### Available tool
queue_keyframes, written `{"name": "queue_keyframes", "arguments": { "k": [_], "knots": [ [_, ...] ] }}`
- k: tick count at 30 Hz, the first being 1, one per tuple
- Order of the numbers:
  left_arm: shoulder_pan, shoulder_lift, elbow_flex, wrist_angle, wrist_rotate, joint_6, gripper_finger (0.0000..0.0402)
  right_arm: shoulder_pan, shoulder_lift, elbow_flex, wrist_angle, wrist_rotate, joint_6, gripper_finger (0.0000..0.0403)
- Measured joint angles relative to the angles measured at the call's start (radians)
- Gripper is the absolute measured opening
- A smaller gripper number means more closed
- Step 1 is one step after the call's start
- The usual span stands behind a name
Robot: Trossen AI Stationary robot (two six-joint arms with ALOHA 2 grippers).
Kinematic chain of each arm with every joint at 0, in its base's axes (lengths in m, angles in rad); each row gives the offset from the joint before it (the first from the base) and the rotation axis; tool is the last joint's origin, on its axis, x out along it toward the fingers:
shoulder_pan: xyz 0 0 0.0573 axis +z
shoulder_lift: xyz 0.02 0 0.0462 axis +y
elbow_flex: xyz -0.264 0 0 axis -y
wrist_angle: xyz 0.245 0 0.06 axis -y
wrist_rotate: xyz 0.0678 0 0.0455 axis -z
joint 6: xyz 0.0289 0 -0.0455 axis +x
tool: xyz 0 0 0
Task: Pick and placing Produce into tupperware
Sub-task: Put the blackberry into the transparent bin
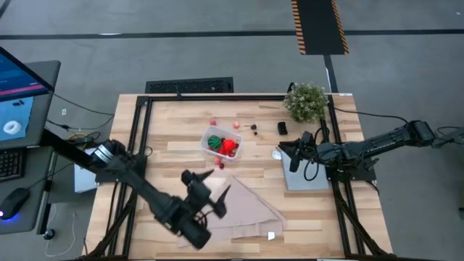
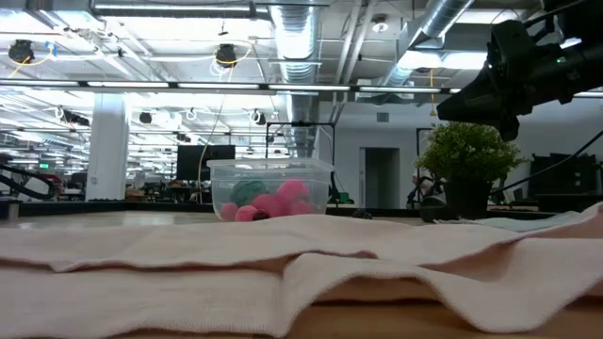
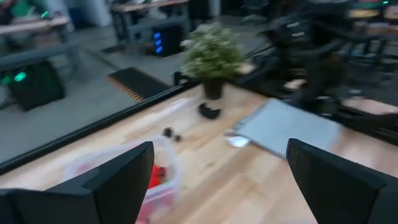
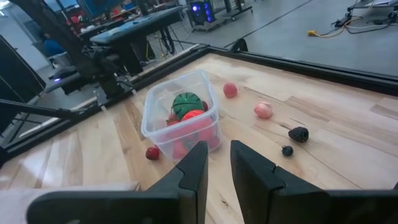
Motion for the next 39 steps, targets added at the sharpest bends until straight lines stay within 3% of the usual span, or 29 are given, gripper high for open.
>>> {"name": "queue_keyframes", "arguments": {
  "k": [3, 7, 11, 14, 17, 19, 22, 24, 28, 30, 34, 39],
  "knots": [
    [-0.055, 0.0, 0.001, 0.092, -0.025, 0.127, 0.0357, 0.0, 0.0, 0.0, 0.0, 0.0, 0.0, 0.0092],
    [-0.119, -0.024, 0.014, 0.089, -0.046, 0.2, 0.0357, 0.0, 0.0, 0.0, 0.0, 0.0, 0.0, 0.0092],
    [-0.116, -0.083, 0.017, 0.135, -0.086, 0.305, 0.0357, 0.0, 0.0, 0.0, 0.0, 0.0, 0.0, 0.0092],
    [-0.073, -0.123, 0.017, 0.309, -0.042, 0.555, 0.0357, 0.0, 0.0, 0.0, 0.0, 0.0, 0.0, 0.0092],
    [-0.031, -0.173, 0.017, 0.634, 0.117, 0.928, 0.0357, -0.001, 0.0, 0.0, 0.0, 0.001, -0.009, 0.0092],
    [-0.007, -0.22, 0.017, 0.833, 0.356, 1.176, 0.0357, -0.002, 0.0, 0.0, 0.0, 0.005, -0.03, 0.0092],
    [0.037, -0.311, 0.018, 0.984, 0.76, 1.355, 0.0357, -0.004, 0.0, 0.0, 0.011, 0.028, -0.041, 0.0092],
    [0.062, -0.384, 0.019, 0.948, 0.822, 1.388, 0.0357, -0.017, 0.0, 0.0, 0.041, 0.078, -0.042, 0.0092],
    [0.13, -0.506, 0.019, 0.71, 0.759, 1.335, 0.0357, -0.035, 0.0, 0.0, 0.098, 0.08, 0.086, 0.0092],
    [0.166, -0.543, 0.018, 0.606, 0.827, 1.297, 0.0357, -0.035, -0.001, 0.0, 0.133, 0.085, 0.139, 0.0092],
    [0.212, -0.602, 0.016, 0.469, 0.888, 1.255, 0.0357, -0.065, -0.001, 0.001, 0.267, 0.101, 0.008, 0.0092],
    [0.283, -0.701, -0.133, 0.598, 0.95, 1.295, 0.0357, -0.094, -0.001, 0.007, 0.454, 0.104, -0.136, 0.0092]
  ]
}}
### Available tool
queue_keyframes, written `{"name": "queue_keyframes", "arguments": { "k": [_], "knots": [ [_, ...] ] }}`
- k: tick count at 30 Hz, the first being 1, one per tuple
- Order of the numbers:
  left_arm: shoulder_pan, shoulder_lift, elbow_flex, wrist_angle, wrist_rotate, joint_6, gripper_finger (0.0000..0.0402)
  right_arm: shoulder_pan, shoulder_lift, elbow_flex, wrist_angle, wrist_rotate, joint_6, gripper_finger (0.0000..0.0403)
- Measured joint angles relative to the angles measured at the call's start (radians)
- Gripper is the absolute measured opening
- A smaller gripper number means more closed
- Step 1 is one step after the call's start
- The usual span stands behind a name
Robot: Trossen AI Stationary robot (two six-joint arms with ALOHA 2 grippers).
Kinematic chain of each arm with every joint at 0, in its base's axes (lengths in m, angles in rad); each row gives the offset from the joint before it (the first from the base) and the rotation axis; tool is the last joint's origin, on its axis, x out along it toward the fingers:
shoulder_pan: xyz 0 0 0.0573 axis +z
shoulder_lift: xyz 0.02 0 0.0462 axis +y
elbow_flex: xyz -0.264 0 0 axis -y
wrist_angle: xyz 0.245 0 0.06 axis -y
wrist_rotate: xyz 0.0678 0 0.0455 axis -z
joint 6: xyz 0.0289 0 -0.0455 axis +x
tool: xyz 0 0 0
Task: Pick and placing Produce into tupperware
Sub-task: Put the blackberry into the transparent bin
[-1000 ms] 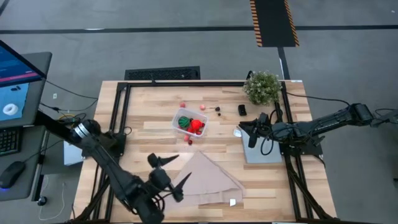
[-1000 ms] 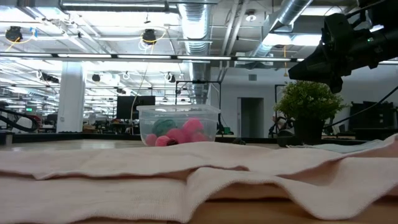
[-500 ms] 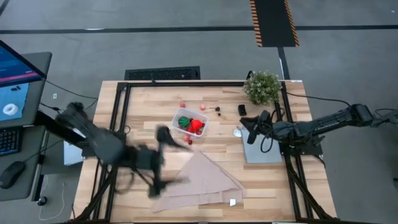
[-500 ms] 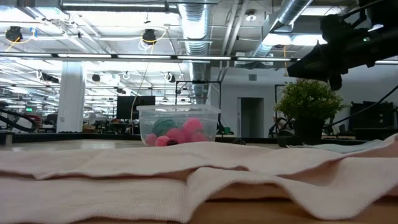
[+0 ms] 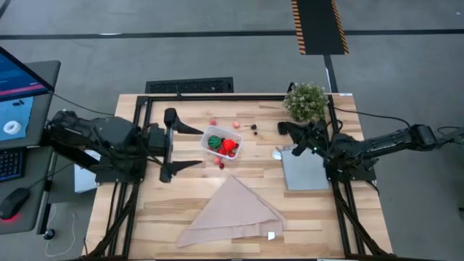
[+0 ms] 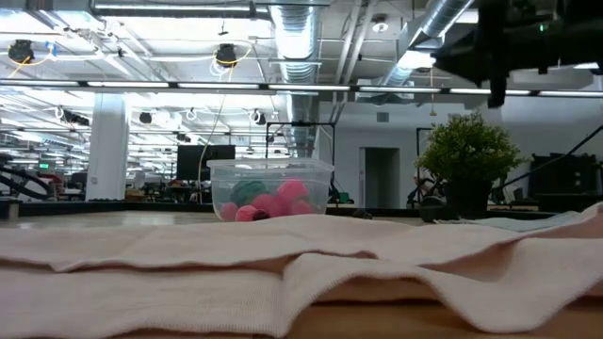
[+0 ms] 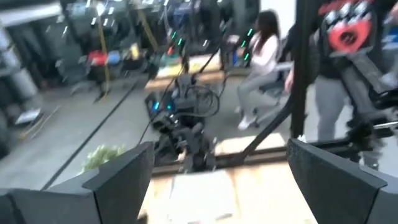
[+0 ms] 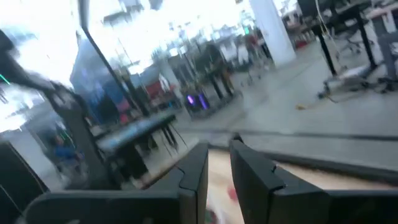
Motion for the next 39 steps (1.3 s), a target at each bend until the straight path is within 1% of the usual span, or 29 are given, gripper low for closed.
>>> {"name": "queue_keyframes", "arguments": {
  "k": [1, 3, 5, 7, 11, 13, 15, 17, 19, 20, 27, 30, 33, 35, 39],
  "knots": [
    [0.026, -0.031, -0.045, 0.047, 0.046, 0.012, 0.0357, -0.011, 0.0, 0.019, -0.006, -0.011, -0.008, 0.0092],
    [0.084, -0.098, -0.13, 0.115, 0.136, 0.019, 0.0357, -0.033, -0.002, 0.078, -0.096, -0.086, -0.05, 0.0092],
    [0.144, -0.168, -0.22, 0.148, 0.193, 0.007, 0.0357, -0.06, 0.001, 0.155, -0.261, -0.176, -0.063, 0.0092],
    [0.187, -0.218, -0.313, 0.175, 0.233, -0.014, 0.0357, -0.093, 0.03, 0.25, -0.407, -0.202, -0.059, 0.0092],
    [0.226, -0.302, -0.49, 0.278, 0.259, -0.042, 0.0357, -0.162, 0.111, 0.454, -0.712, -0.205, -0.079, 0.0092],
    [0.241, -0.343, -0.569, 0.34, 0.258, -0.056, 0.0357, -0.21, 0.157, 0.562, -0.858, -0.206, -0.052, 0.0092],
    [0.258, -0.373, -0.64, 0.403, 0.257, -0.073, 0.0357, -0.258, 0.208, 0.649, -0.988, -0.204, -0.041, 0.0092],
    [0.267, -0.4, -0.705, 0.449, 0.257, -0.089, 0.0357, -0.303, 0.259, 0.714, -1.095, -0.225, -0.071, 0.0092],
    [0.273, -0.426, -0.754, 0.485, 0.258, -0.096, 0.0357, -0.343, 0.306, 0.761, -1.147, -0.272, -0.114, 0.0092],
    [0.275, -0.439, -0.777, 0.492, 0.258, -0.096, 0.0357, -0.364, 0.329, 0.777, -1.166, -0.278, -0.131, 0.0092],
    [0.301, -0.488, -0.889, 0.546, 0.25, -0.128, 0.0357, -0.445, 0.456, 0.845, -1.181, -0.277, -0.162, 0.0092],
    [0.311, -0.505, -0.943, 0.578, 0.247, -0.154, 0.0357, -0.457, 0.494, 0.862, -1.166, -0.278, -0.189, 0.0092],
    [0.319, -0.512, -0.994, 0.618, 0.231, -0.176, 0.0357, -0.453, 0.521, 0.865, -1.136, -0.278, -0.161, 0.0092],
    [0.325, -0.512, -1.015, 0.641, 0.22, -0.189, 0.0357, -0.45, 0.552, 0.873, -1.103, -0.291, -0.143, 0.0092],
    [0.328, -0.512, -1.047, 0.647, 0.209, -0.208, 0.0357, -0.451, 0.6, 0.918, -1.113, -0.329, -0.139, 0.0092]
  ]
}}
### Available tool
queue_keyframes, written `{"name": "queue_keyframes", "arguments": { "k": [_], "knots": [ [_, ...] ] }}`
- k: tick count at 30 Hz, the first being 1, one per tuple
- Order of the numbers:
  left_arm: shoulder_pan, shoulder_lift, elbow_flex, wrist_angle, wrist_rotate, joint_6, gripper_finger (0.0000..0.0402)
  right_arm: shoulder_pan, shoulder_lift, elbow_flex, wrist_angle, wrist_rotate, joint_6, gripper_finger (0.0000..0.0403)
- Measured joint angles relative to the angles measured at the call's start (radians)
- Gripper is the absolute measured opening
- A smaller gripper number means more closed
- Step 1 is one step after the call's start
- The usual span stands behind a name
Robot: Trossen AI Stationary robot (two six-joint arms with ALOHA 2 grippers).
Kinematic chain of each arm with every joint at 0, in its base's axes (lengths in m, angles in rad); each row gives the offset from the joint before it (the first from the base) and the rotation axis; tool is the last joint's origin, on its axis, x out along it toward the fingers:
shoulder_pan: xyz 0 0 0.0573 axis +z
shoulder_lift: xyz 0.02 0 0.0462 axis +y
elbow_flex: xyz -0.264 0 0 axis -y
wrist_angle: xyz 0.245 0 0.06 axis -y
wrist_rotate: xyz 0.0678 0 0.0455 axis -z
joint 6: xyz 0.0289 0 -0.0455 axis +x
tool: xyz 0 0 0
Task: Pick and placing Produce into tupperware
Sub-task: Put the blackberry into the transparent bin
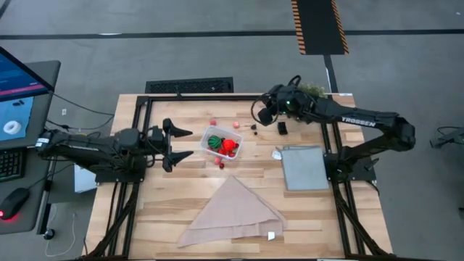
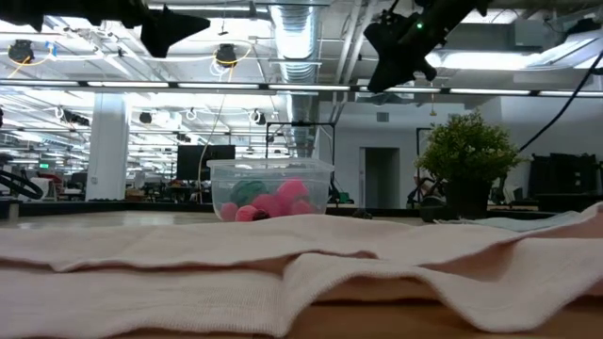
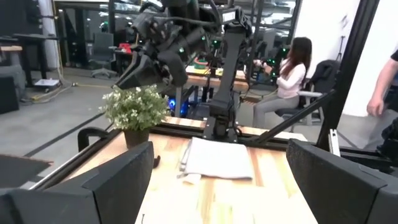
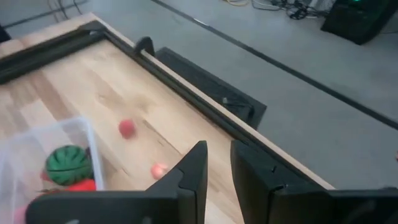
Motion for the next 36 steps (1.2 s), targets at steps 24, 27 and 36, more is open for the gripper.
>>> {"name": "queue_keyframes", "arguments": {
  "k": [24, 27, 36],
  "knots": [
    [0.028, -0.058, -0.186, 0.195, -0.006, -0.063, 0.0357, -0.063, 0.129, 0.012, -0.111, -0.312, 0.027, 0.0094],
    [0.028, -0.058, -0.197, 0.197, -0.006, -0.076, 0.0357, -0.119, 0.168, 0.013, -0.122, -0.405, 0.06, 0.0108],
    [0.028, -0.059, -0.198, 0.199, -0.006, -0.089, 0.0357, -0.197, 0.35, 0.073, -0.198, -0.444, 0.063, 0.0247]
  ]
}}
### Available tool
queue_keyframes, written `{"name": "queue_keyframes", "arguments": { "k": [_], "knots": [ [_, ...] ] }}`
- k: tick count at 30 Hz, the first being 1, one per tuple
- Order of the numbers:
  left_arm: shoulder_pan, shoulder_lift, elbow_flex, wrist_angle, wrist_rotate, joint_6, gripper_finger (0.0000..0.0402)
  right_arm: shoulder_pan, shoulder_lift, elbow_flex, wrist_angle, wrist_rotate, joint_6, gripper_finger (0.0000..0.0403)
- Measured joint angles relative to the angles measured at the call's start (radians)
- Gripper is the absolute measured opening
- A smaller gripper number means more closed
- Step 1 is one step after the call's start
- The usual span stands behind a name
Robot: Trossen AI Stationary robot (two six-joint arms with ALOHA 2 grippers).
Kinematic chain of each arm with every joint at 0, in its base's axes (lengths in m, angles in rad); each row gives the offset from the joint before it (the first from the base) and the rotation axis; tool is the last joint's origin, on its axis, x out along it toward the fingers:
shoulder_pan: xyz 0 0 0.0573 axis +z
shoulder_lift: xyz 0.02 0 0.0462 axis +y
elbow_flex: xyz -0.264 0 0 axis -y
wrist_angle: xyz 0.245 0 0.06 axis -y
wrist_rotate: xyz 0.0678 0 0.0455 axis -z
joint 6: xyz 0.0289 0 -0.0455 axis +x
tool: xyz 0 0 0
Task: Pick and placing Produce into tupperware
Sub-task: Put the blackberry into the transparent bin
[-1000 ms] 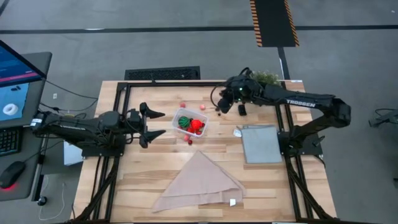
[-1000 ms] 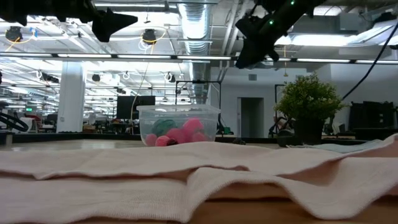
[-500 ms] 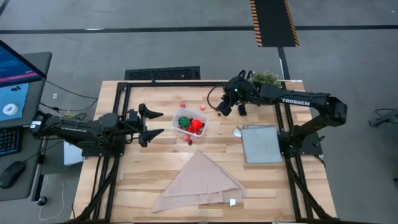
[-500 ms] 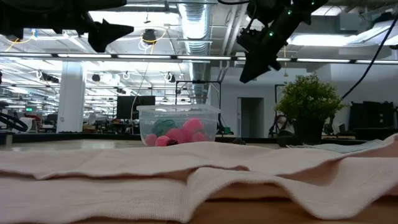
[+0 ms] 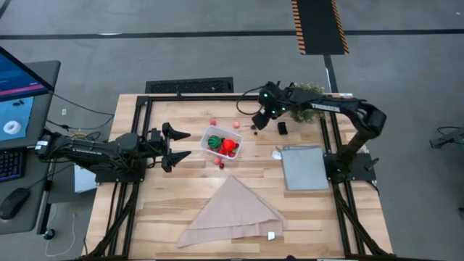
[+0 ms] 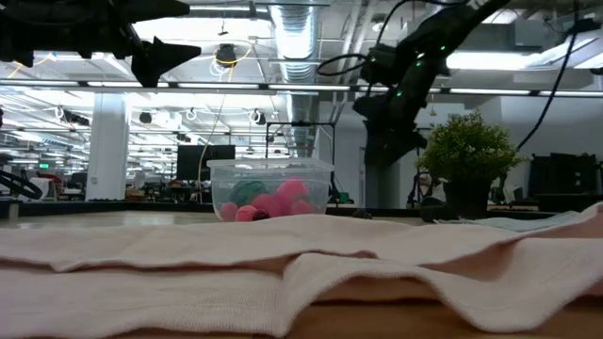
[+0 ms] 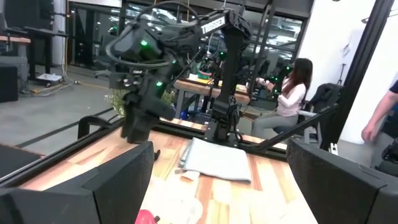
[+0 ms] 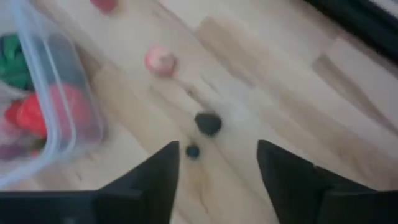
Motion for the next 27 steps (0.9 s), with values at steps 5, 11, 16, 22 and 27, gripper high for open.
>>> {"name": "queue_keyframes", "arguments": {
  "k": [5, 11, 16, 22, 27],
  "knots": [
    [0.0, 0.0, 0.0, -0.001, 0.007, 0.0, 0.0357, 0.021, 0.101, 0.078, -0.03, 0.001, -0.003, 0.0287],
    [0.0, 0.0, 0.0, -0.001, 0.029, -0.004, 0.0357, 0.047, 0.224, 0.176, -0.114, 0.019, -0.012, 0.0291],
    [-0.001, 0.0, 0.0, -0.002, 0.032, -0.015, 0.0357, 0.049, 0.279, 0.205, -0.156, 0.024, -0.04, 0.0291],
    [-0.002, 0.0, 0.0, -0.003, 0.048, -0.018, 0.0357, 0.049, 0.288, 0.205, -0.143, 0.066, -0.065, 0.0291],
    [-0.002, 0.0, 0.0, -0.004, 0.049, -0.018, 0.0357, 0.049, 0.288, 0.205, -0.109, 0.072, -0.066, 0.0291]
  ]
}}
